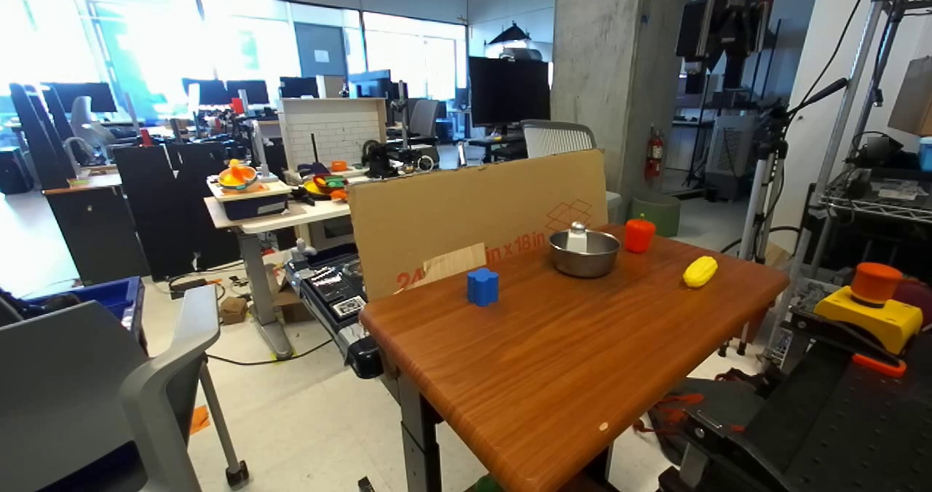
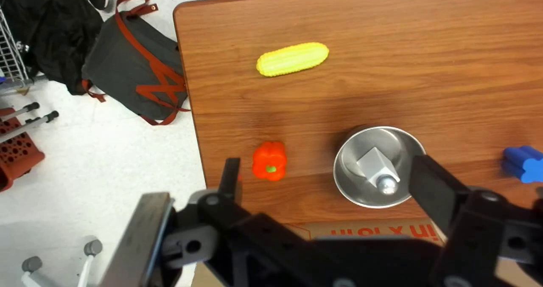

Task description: Pick up the orange bell pepper plush toy and put it at the center of the table

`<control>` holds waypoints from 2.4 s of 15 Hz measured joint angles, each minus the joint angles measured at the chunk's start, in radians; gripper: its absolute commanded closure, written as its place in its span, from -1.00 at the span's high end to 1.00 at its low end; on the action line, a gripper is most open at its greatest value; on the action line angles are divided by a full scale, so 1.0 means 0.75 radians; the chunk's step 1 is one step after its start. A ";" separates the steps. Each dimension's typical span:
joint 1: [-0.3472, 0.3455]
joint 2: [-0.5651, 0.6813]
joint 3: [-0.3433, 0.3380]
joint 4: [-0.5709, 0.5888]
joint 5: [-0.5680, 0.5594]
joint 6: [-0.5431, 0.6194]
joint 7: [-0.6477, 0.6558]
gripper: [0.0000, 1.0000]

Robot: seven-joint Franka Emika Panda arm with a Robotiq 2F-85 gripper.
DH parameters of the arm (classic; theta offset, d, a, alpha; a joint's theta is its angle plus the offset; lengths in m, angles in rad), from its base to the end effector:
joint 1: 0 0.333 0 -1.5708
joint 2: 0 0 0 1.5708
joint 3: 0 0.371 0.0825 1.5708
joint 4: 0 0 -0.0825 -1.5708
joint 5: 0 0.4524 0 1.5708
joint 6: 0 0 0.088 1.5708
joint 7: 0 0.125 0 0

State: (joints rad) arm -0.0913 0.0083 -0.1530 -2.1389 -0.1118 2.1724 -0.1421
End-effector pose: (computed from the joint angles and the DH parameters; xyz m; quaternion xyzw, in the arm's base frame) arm 0.5819 -0.1511 0.4035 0.9986 -0.0200 0.0033 0.0486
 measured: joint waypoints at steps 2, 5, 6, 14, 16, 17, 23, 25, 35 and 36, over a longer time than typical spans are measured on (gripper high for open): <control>-0.018 0.093 -0.001 0.080 0.005 -0.001 -0.011 1.00; -0.043 0.228 -0.001 0.200 0.008 -0.002 -0.015 1.00; -0.049 0.275 -0.001 0.240 0.008 -0.002 -0.015 1.00; -0.094 0.652 0.005 0.537 0.008 -0.002 -0.015 1.00; -0.096 0.739 0.014 0.610 0.019 -0.015 -0.015 1.00; -0.096 0.780 0.019 0.646 0.029 -0.027 -0.015 1.00; -0.096 0.988 0.043 0.863 0.040 -0.159 -0.011 1.00; -0.096 1.046 0.043 0.930 0.038 -0.224 -0.011 1.00; -0.087 1.262 0.046 1.199 0.028 -0.415 0.003 0.16; -0.087 1.279 0.046 1.224 0.028 -0.429 0.005 0.02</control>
State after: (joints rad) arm -0.1563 0.9679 -0.1185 -1.2206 -0.0908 1.8505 -0.1381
